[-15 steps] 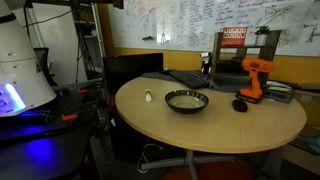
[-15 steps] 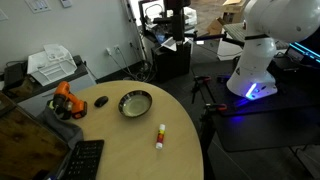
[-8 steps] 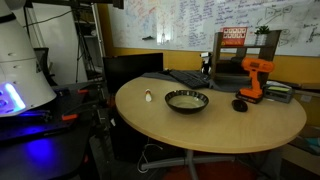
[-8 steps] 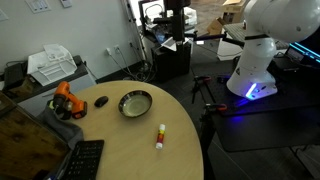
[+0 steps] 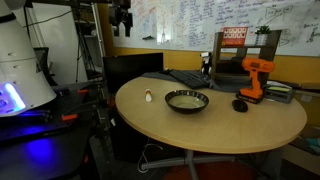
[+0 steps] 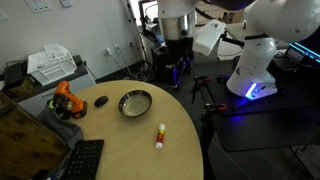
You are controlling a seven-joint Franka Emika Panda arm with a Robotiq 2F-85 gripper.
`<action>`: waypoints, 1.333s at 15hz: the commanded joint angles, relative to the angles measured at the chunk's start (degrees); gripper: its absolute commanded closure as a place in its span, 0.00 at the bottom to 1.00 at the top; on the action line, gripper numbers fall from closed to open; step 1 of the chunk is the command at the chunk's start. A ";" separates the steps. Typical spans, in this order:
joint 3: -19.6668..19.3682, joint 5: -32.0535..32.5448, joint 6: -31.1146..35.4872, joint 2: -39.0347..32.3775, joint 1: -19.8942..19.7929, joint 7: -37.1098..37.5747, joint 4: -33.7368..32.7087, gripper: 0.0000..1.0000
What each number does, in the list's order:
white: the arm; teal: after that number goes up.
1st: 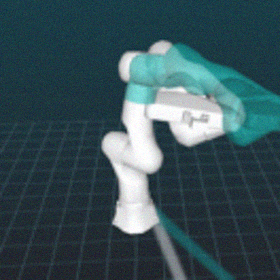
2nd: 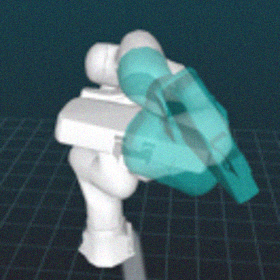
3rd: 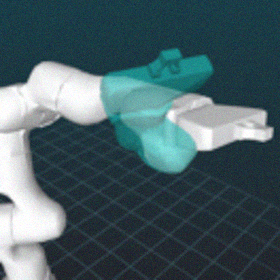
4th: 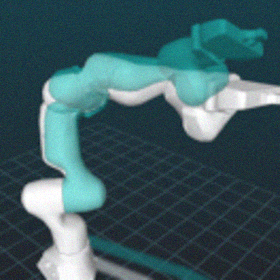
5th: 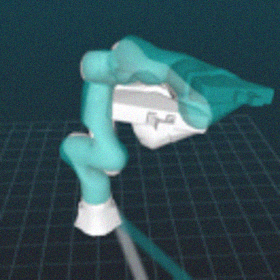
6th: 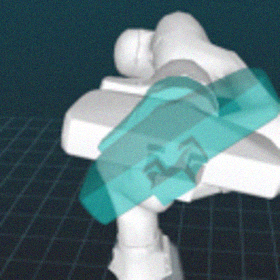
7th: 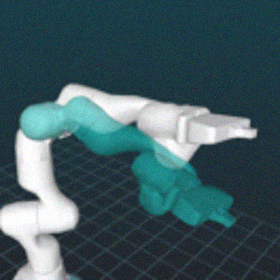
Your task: Put the paper glue in the bowl
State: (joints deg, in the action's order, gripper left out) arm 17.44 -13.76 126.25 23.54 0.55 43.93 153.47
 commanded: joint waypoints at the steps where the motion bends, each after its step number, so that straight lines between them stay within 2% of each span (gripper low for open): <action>1: 1.30 -1.52 11.10 -10.26 0.10 10.82 -0.21 0.00; 6: -2.29 -1.50 29.60 -27.59 1.97 22.00 -2.34 0.00; 9: -6.57 -1.02 37.56 -37.29 5.42 29.74 -5.95 0.00; 11: -9.43 -3.35 39.59 -42.95 8.35 33.44 -9.51 0.00; 12: -12.09 -2.72 39.72 -46.07 10.61 36.71 -11.64 0.00; 13: -12.27 -4.83 38.92 -48.64 10.93 37.71 -13.91 0.00; 14: -14.33 -4.56 38.81 -51.29 12.66 40.00 -15.86 0.00; 20: -13.41 -11.86 38.57 -61.69 11.44 39.64 -23.69 0.00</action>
State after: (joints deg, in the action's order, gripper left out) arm 3.98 -22.36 164.97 -35.51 12.04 82.74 132.31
